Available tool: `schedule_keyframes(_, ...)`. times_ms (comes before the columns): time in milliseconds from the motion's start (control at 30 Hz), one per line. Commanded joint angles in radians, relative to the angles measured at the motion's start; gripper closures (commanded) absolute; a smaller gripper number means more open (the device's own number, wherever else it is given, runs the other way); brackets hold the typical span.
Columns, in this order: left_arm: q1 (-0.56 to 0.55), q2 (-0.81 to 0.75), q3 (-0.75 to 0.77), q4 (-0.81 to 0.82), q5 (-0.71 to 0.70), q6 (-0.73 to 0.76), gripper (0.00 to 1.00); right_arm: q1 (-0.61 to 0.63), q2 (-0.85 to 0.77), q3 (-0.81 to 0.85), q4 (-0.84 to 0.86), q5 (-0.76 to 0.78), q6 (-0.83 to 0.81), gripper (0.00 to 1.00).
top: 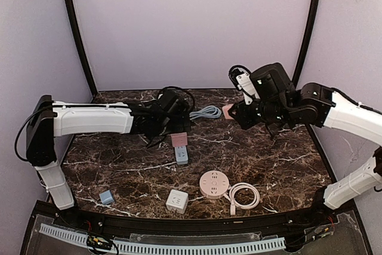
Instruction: Insert the plug
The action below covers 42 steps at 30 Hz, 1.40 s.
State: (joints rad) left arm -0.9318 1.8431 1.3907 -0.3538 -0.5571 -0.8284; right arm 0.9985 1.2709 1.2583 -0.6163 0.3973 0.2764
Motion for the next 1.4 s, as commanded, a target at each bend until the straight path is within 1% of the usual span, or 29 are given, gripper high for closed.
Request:
schedule_keyframes(0,0.038,-0.214,-0.204,0.21,-0.03,0.143,0.01,-0.009,0.073,0.097,-0.073,-0.106,0.039,1.0)
schedule_keyframes(167,0.116,-0.358,-0.371,0.34,0.009,0.259,0.01,-0.008,0.164,0.205,-0.136,-0.217,0.065,1.0)
schedule_keyframes(267,0.154,-0.399,-0.463,0.416,0.02,0.333,0.01,-0.008,0.233,0.293,-0.183,-0.287,0.094,1.0)
schedule_keyframes(367,0.18,-0.444,-0.531,0.48,0.031,0.369,0.01,-0.008,0.32,0.385,-0.238,-0.34,0.116,1.0)
schedule_keyframes(467,0.21,-0.471,-0.595,0.517,0.033,0.409,0.01,-0.009,0.437,0.492,-0.304,-0.38,0.135,1.0)
schedule_keyframes(667,0.266,-0.504,-0.665,0.558,0.031,0.444,0.01,-0.008,0.645,0.713,-0.441,-0.442,0.148,1.0)
schedule_keyframes(933,0.316,-0.529,-0.755,0.648,0.035,0.49,0.01,-0.009,0.85,0.926,-0.584,-0.455,0.168,1.0)
schedule_keyframes(1133,0.327,-0.529,-0.801,0.711,0.037,0.498,0.01,-0.017,0.953,1.01,-0.601,-0.532,0.207,1.0)
schedule_keyframes(1367,0.343,-0.541,-0.858,0.769,0.023,0.514,0.01,-0.046,1.029,1.051,-0.601,-0.596,0.264,1.0)
